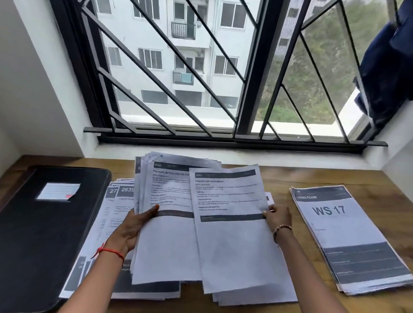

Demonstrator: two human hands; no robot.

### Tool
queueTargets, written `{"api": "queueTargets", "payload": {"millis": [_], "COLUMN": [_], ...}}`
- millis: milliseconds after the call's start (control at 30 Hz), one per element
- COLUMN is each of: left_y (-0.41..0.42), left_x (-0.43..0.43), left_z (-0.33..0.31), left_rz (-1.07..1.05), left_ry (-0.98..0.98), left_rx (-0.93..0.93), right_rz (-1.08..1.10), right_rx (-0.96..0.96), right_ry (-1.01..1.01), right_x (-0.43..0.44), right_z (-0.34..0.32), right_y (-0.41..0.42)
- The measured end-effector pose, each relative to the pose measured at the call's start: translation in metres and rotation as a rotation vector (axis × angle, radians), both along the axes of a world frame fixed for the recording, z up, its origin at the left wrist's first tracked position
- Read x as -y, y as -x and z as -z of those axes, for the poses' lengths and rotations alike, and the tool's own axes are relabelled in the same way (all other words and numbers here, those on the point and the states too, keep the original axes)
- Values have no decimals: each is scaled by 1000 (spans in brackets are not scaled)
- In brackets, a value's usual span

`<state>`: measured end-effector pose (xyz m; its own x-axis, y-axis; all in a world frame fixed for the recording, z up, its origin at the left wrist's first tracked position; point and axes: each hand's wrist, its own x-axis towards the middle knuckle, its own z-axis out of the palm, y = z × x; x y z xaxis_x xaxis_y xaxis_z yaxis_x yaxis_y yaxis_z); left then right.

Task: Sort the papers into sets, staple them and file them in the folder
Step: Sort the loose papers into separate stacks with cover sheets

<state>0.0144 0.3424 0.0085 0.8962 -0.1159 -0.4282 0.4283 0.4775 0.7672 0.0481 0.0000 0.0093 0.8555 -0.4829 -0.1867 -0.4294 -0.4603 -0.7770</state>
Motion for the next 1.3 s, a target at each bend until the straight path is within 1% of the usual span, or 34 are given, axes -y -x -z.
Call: {"api": "queueTargets", "payload": {"millis": [100,167,300,333,400,433,467,533,567,600,667,800,933,1000,1067,1133,1200,1300], "left_y": [0,0,2,1,1,1,1,0,0,-1,-2,-1,0,-1,-1,-2,-4,-3], "left_x": [-7,-14,-24,-23,-19,-17,-15,-8,-3,1,8,14,14,13,10,8,5,0], "left_z": [2,3,4,4,1,0,-1,-3,-4,-4,-3,-2,-3,-2,-3,-1,3,3], "left_rz": [-36,-54,-60,-60,-67,-62,-58,-32,-12,0,13,-10,-23,-25,-12,6,16,18], "left_ry": [-25,-18,-25,-23,0,-1,-1,-6,-9,-7,-2,-12,-5,-22,-67,-68,-43,12], "left_rx": [-7,4,16,17,22,19,13,5,5,13,29,65,64,65,45,36,28,18], "right_rz": [176,218,176,160,86,24,-51,-206,-266,-311,-349,-293,-299,-246,-147,-41,68,229], "right_rx": [-42,-75,-150,-140,-26,51,112,101,68,31,9,47,18,0,15,9,2,-12], "right_ry": [55,118,184,219,241,177,62,-225,-324,-366,-344,-312,-318,-311,-220,-53,64,103], "right_x": [14,18,19,16,3,-7,-16,-37,-46,-53,-63,-59,-41,-28,-13,3,18,34], "right_z": [13,20,33,32,22,13,4,-16,-22,-25,-28,-28,-29,-26,-20,-11,-1,16], "right_y": [12,19,24,23,18,16,13,10,7,4,0,-3,-2,-1,1,5,12,20]}}
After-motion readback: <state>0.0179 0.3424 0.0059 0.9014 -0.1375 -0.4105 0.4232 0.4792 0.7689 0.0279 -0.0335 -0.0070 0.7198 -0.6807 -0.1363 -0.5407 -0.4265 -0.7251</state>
